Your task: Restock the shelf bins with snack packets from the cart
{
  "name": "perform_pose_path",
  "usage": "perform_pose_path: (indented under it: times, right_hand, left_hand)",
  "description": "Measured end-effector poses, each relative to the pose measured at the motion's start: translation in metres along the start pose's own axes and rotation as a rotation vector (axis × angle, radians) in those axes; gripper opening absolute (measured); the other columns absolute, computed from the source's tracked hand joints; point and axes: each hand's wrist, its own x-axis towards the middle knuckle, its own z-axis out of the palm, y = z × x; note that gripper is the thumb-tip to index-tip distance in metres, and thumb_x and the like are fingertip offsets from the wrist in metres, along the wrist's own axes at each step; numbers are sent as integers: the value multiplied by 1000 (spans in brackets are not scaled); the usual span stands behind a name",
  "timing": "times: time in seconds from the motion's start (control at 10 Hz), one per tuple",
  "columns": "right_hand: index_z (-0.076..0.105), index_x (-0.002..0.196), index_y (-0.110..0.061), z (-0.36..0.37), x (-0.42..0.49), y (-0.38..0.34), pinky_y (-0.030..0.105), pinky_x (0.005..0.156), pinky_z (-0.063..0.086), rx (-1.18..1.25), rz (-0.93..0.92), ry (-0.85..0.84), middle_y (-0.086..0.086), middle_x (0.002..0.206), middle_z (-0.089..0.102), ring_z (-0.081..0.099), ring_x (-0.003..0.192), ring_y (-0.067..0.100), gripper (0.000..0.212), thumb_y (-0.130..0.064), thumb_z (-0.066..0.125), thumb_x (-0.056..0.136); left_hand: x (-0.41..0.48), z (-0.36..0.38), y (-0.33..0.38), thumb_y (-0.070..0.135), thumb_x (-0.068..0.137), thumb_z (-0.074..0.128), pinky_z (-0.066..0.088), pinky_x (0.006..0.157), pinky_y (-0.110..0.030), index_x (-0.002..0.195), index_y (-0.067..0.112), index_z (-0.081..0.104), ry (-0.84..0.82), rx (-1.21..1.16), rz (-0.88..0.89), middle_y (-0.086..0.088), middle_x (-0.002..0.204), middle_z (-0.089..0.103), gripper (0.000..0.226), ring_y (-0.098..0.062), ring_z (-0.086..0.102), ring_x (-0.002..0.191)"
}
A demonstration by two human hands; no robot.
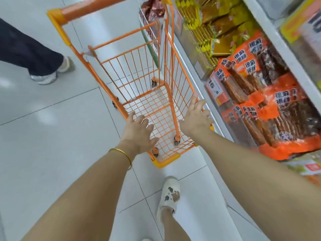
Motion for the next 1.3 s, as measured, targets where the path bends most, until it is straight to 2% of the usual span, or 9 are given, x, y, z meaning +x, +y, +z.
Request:
perform_pose_path:
  times: [0.3, 0.6, 0.9, 1.1, 1.2, 1.3]
  right_hand:
    - [-28, 143, -10, -57, 84, -57, 64, 97, 37, -3, -38, -1, 18, 153, -2, 27, 130, 49, 105, -48, 53, 89]
    - [-28, 144, -13, -104, 158, -135, 64, 100, 32, 22, 45, 44, 16, 152, 0, 23, 132, 48, 103, -44, 54, 89]
    - [-28, 143, -12, -135, 206, -171, 61, 100, 35, 3, 113, 34, 16, 152, 1, 25, 132, 46, 107, -44, 57, 87]
    - [-23, 147, -18, -163, 198, -172, 61, 105, 28, 83, 91, 10, 14, 157, -5, 16, 139, 45, 93, -40, 49, 93]
    - [-14, 149, -21, -166, 158, -168, 54, 105, 32, 184, 56, 128, 11, 157, 5, 25, 137, 39, 83, -29, 48, 94]
    - [2, 150, -23, -161, 96, -149, 47, 102, 35, 353, 75, 188, 8, 155, 13, 33, 132, 34, 71, -26, 46, 96]
  left_hand:
    - [70, -29, -78, 65, 89, 12, 3, 112, -55, 137, 28, 39, -5, 2, -31, -2, 145, 39, 67, -25, 23, 139]
    - [134, -52, -175, 59, 91, 13, 4, 111, -54, 134, 26, 44, 10, -14, 0, -1, 140, 45, 63, -25, 29, 136]
    - [183, -69, -233, 58, 92, 12, 5, 111, -52, 133, 26, 46, 12, 11, 56, 0, 140, 47, 62, -25, 30, 136]
    - [193, -81, -243, 57, 94, 12, 8, 112, -51, 137, 24, 41, -25, -38, 67, 0, 143, 43, 62, -23, 29, 137]
    - [188, -97, -246, 52, 95, 22, 11, 114, -49, 138, 23, 41, -3, -69, 98, 1, 143, 42, 55, -23, 30, 136]
    - [173, -124, -231, 44, 96, 33, 21, 110, -47, 137, 21, 43, 104, -232, 96, 1, 142, 44, 48, -23, 35, 132]
